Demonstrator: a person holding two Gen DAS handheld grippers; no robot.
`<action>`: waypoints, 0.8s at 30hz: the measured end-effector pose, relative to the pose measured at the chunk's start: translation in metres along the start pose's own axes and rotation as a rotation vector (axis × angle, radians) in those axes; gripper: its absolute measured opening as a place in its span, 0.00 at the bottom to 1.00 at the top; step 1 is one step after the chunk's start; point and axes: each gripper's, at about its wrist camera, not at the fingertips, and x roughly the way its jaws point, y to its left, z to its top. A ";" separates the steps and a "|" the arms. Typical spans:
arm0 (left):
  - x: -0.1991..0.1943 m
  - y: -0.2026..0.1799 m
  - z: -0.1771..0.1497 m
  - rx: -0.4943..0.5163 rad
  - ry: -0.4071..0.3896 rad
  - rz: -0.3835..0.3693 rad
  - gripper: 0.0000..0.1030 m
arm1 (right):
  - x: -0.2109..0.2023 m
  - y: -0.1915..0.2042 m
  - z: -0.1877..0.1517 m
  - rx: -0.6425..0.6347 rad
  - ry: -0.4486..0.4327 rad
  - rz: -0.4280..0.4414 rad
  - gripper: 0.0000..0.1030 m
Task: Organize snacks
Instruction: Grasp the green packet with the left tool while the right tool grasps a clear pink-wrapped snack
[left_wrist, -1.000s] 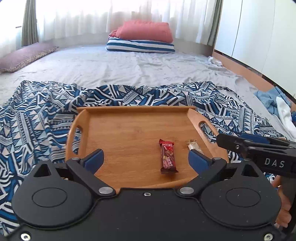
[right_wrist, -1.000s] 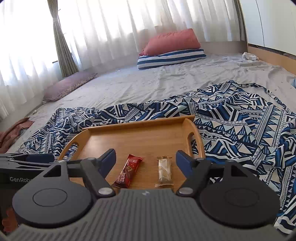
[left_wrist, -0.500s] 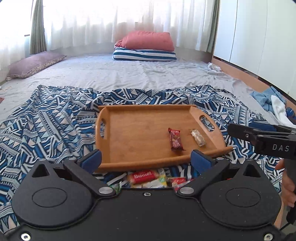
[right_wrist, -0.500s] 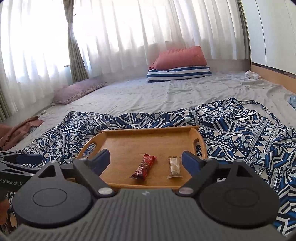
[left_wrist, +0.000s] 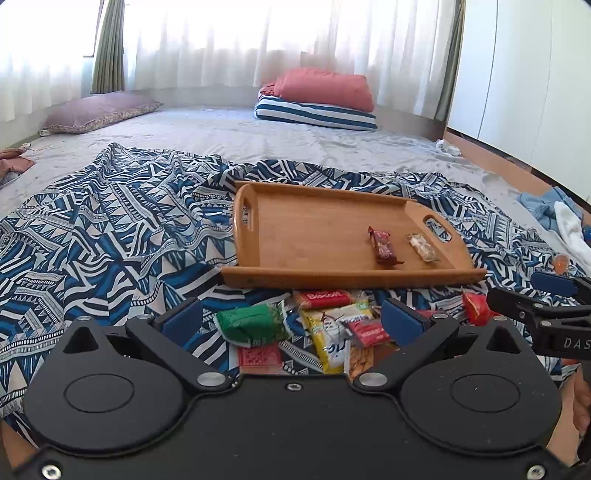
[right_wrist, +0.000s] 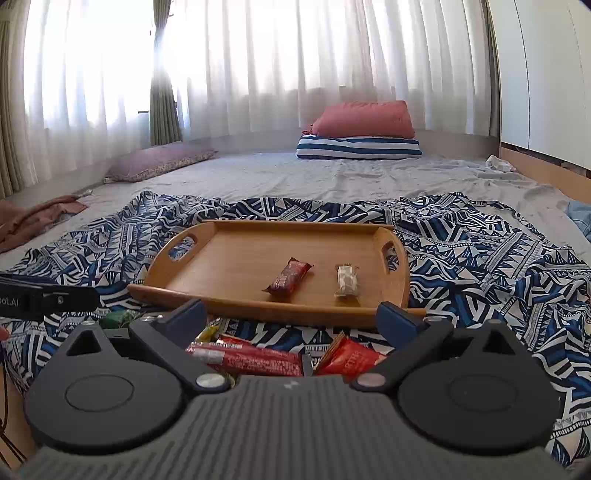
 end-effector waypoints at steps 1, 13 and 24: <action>0.001 0.001 -0.003 0.001 -0.002 0.006 1.00 | -0.001 0.002 -0.005 -0.012 -0.004 -0.009 1.00; 0.026 0.019 -0.021 -0.001 0.019 0.062 1.00 | 0.002 0.033 -0.040 -0.135 -0.082 -0.174 1.00; 0.053 0.026 -0.022 -0.014 0.035 0.063 0.89 | 0.009 0.058 -0.054 -0.245 -0.063 -0.163 0.80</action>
